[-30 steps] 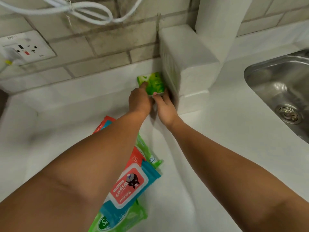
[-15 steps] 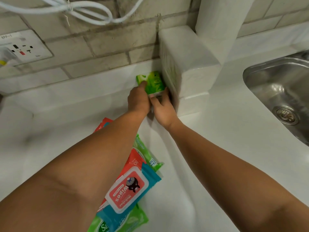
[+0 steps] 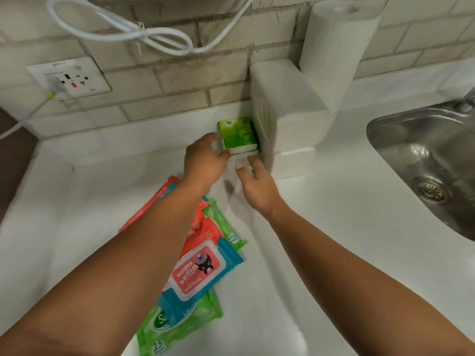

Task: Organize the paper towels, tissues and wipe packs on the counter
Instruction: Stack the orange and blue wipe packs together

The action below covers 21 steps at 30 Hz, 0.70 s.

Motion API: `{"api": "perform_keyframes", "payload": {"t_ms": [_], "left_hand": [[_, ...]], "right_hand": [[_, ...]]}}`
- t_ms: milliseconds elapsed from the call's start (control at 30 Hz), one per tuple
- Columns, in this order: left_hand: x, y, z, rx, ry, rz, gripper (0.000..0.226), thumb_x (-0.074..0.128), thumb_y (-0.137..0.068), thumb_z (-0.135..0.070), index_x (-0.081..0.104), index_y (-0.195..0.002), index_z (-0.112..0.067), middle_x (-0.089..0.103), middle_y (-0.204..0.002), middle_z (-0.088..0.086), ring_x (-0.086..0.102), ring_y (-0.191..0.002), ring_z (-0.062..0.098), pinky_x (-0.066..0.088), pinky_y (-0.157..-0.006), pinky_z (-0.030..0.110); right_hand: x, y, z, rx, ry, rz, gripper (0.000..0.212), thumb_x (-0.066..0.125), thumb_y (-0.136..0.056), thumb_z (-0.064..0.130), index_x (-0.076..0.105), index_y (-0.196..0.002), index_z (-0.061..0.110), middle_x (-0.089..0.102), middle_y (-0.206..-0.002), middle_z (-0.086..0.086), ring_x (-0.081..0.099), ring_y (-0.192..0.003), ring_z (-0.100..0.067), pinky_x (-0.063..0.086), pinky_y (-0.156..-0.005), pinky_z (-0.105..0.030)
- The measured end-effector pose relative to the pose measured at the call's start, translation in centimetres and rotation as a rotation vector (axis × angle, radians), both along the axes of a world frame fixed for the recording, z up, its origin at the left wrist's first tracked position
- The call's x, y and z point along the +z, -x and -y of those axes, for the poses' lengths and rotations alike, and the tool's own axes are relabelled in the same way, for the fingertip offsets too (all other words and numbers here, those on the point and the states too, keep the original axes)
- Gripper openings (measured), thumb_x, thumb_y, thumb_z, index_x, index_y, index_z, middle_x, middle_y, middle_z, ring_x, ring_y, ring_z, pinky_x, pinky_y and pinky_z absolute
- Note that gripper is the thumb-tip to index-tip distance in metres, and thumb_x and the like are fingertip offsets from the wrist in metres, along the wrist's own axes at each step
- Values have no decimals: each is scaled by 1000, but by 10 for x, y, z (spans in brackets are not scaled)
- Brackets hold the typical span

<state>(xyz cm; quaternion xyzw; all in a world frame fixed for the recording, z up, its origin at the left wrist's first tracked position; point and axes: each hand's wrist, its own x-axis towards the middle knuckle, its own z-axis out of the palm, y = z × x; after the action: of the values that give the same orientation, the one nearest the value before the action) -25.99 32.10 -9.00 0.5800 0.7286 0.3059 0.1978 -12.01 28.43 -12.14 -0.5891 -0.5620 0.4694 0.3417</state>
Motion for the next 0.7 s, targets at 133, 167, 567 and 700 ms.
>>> {"api": "perform_keyframes", "payload": {"t_ms": [133,167,567,700], "left_hand": [[14,11,44,21,-41,48,38,73,-92,-31,69,-126,-17,72,-124,1,69,-97,18,49,-96,25],[17,14,57,21,-54,62,34,73,-92,-29,70,-123,-16,73,-120,0,68,-93,16,51,-95,26],[13,28,197,134,98,-109,24,77,-88,-17,74,-111,-20,74,-106,-4,67,-91,13,55,-89,30],[10,26,219,92,215,-247,45,81,-83,-31,69,-126,-23,70,-125,2,63,-113,24,54,-98,42]], "right_hand": [[9,4,23,98,10,46,57,53,-100,39,38,-151,18,45,-155,-2,49,-136,-22,40,-113,-38],[12,5,29,130,4,56,55,55,-100,38,41,-150,19,48,-152,-2,52,-133,-22,42,-111,-38],[23,1,105,457,-124,304,49,74,-85,26,60,-131,17,64,-125,-6,63,-109,-22,51,-94,-33],[12,-3,116,501,-115,368,47,80,-78,38,62,-118,24,69,-110,0,66,-97,-19,57,-87,-39]]}}
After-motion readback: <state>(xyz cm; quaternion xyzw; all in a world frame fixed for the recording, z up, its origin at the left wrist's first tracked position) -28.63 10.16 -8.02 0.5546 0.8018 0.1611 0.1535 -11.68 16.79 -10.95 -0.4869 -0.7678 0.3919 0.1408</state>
